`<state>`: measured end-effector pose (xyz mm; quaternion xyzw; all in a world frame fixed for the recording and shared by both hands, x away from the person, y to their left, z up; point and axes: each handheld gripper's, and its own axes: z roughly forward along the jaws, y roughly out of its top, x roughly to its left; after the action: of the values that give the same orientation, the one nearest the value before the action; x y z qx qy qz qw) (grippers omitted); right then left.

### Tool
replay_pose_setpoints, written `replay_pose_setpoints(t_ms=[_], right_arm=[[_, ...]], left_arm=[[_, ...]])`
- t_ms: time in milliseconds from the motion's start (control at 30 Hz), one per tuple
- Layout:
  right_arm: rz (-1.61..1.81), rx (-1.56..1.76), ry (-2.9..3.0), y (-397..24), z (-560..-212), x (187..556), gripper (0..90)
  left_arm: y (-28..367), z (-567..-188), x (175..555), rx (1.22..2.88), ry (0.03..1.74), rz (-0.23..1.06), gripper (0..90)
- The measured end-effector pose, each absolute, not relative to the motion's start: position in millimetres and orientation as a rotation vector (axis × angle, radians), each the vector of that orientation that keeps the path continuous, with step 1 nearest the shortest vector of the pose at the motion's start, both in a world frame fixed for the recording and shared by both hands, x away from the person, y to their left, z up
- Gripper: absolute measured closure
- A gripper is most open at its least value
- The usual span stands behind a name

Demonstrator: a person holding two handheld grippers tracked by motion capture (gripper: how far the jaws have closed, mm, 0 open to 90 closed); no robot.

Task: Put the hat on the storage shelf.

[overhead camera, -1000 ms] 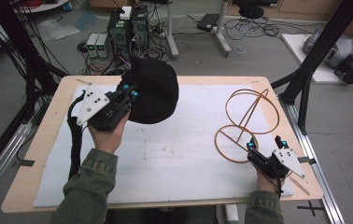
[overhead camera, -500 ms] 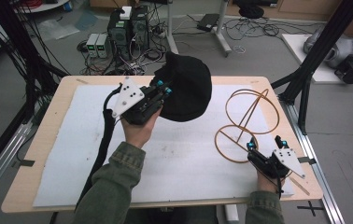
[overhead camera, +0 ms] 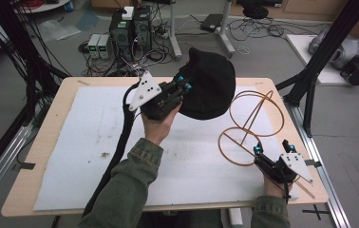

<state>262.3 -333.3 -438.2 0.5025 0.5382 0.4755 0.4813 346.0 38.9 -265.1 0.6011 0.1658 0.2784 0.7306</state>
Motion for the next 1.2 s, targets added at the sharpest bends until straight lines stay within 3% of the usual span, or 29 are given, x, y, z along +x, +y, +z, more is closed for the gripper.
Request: replay_pose_setpoints(t_ms=[667, 1200], right_arm=[[1.16, 1.229, 1.335, -335.1, -439.6, 263.0, 12.4], [1.167, 1.232, 1.33, -335.4, -439.4, 263.1, 12.4]], left_arm=[[-26.8, -250.0, 349.5, 1.322, 0.202, 0.505, 87.5], [-63.7, -261.8, 361.2, 1.299, 0.204, 0.353, 87.5]])
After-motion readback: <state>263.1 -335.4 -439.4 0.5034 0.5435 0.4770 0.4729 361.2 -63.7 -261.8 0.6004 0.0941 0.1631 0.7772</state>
